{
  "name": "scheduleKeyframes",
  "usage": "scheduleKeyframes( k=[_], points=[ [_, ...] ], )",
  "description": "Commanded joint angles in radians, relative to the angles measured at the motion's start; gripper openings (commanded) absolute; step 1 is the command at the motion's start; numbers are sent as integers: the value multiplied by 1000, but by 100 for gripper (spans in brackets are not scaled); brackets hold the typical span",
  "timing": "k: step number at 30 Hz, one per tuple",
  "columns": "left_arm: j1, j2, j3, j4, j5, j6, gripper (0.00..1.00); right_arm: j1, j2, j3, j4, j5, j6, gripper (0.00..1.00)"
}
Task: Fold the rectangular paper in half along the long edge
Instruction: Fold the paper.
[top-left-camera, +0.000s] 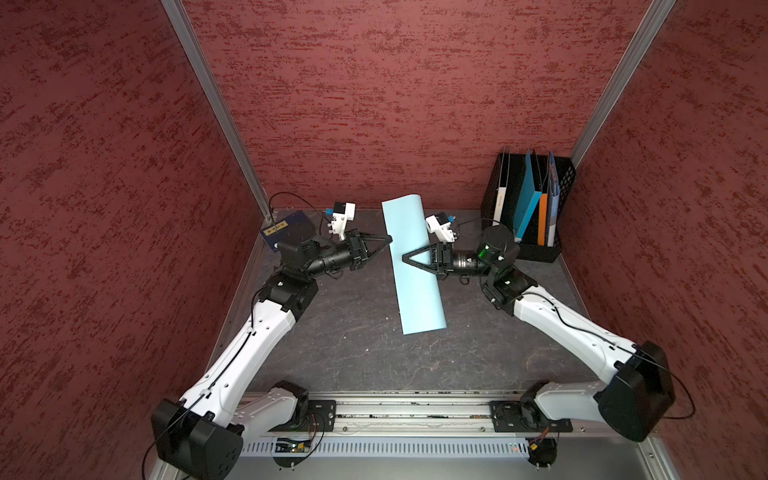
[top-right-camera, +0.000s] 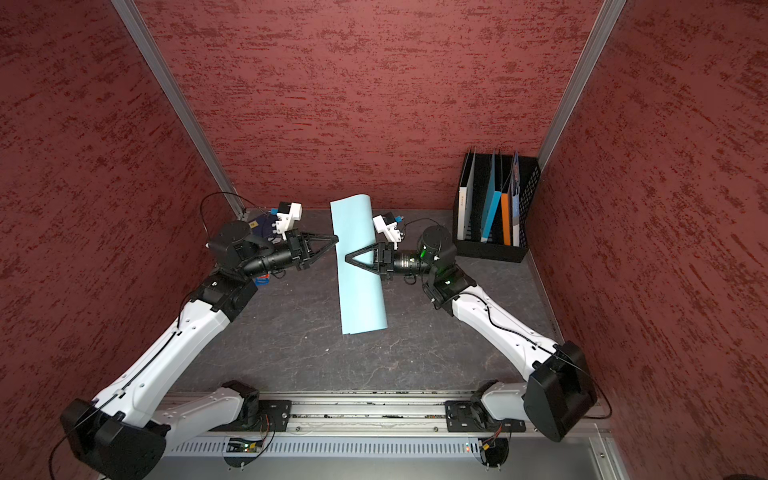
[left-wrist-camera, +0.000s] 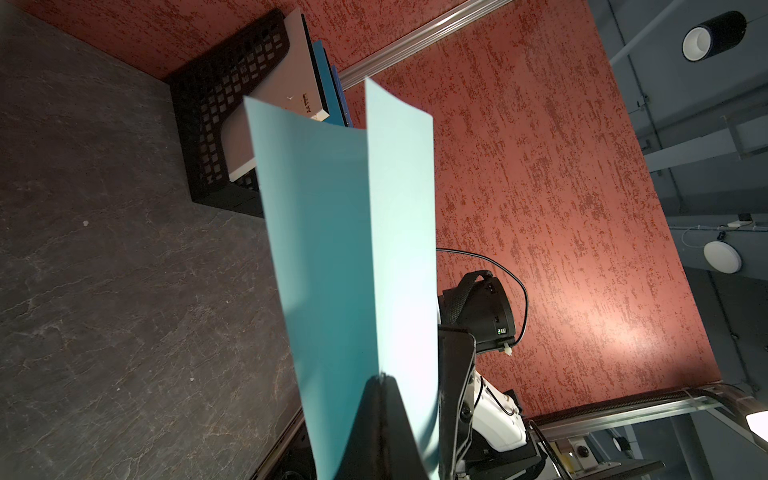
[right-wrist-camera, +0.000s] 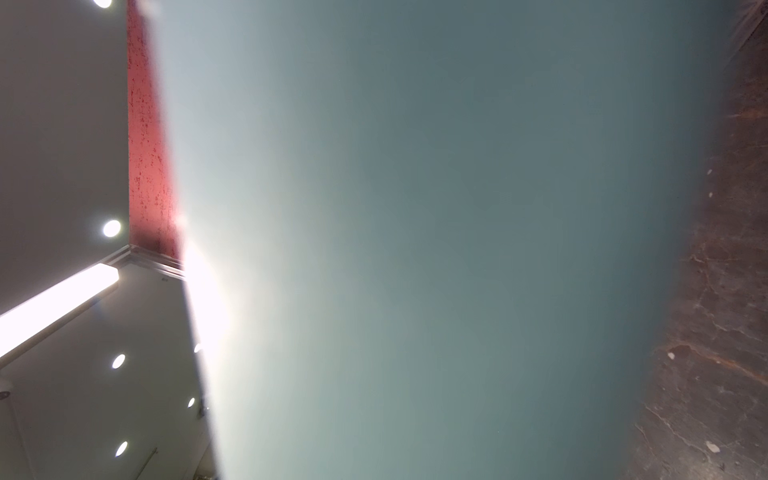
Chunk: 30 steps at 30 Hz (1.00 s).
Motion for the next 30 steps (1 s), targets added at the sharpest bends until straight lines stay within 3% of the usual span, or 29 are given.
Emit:
scheduleKeyframes(
  k=[1,30],
  points=[
    [-5,-14,-7,7,-3,17,5,3,-23,-13,41,44,-11,56],
    [-6,-4,-2,19,2,14,8,3,-47,17,-23,-26,-41,44]
  ],
)
